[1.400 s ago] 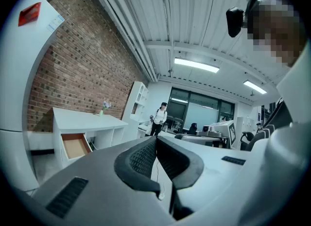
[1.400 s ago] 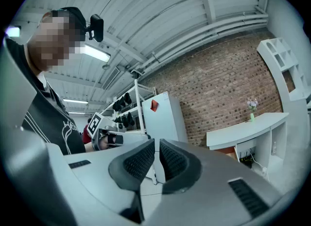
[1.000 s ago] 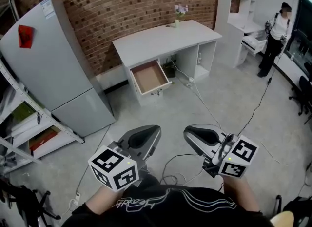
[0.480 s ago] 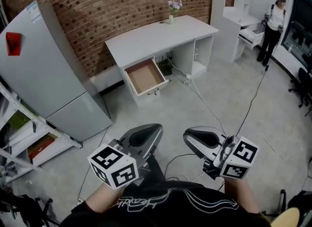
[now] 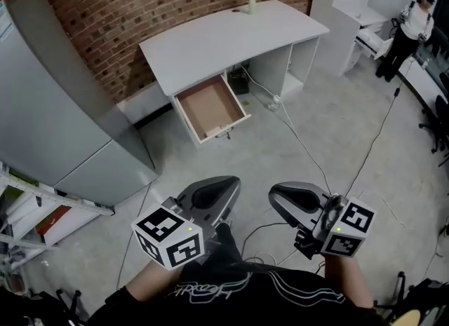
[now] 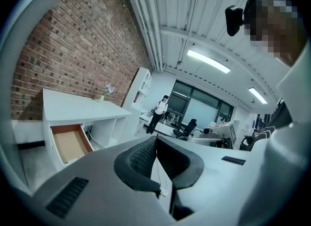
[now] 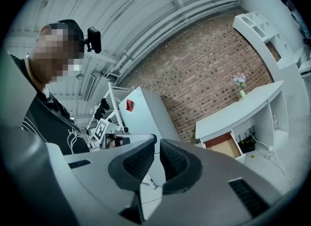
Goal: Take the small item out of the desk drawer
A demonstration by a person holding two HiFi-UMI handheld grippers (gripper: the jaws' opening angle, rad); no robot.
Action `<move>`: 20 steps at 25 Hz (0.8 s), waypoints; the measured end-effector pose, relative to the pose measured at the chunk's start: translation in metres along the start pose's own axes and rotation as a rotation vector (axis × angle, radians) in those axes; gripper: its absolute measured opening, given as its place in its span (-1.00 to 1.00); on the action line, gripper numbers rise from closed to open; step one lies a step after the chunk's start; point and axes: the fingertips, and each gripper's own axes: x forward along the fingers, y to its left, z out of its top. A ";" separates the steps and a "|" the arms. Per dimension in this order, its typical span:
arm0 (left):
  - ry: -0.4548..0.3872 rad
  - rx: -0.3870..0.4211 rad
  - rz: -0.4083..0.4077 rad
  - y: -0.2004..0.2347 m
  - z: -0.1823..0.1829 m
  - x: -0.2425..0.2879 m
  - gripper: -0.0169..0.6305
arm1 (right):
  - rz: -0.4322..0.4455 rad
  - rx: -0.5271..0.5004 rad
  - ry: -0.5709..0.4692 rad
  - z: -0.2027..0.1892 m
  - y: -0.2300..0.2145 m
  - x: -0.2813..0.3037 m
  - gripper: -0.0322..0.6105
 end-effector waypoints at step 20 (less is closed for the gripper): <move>0.302 0.056 -0.015 0.345 0.006 0.134 -0.87 | -0.138 0.200 0.121 -0.010 -0.272 0.226 -0.71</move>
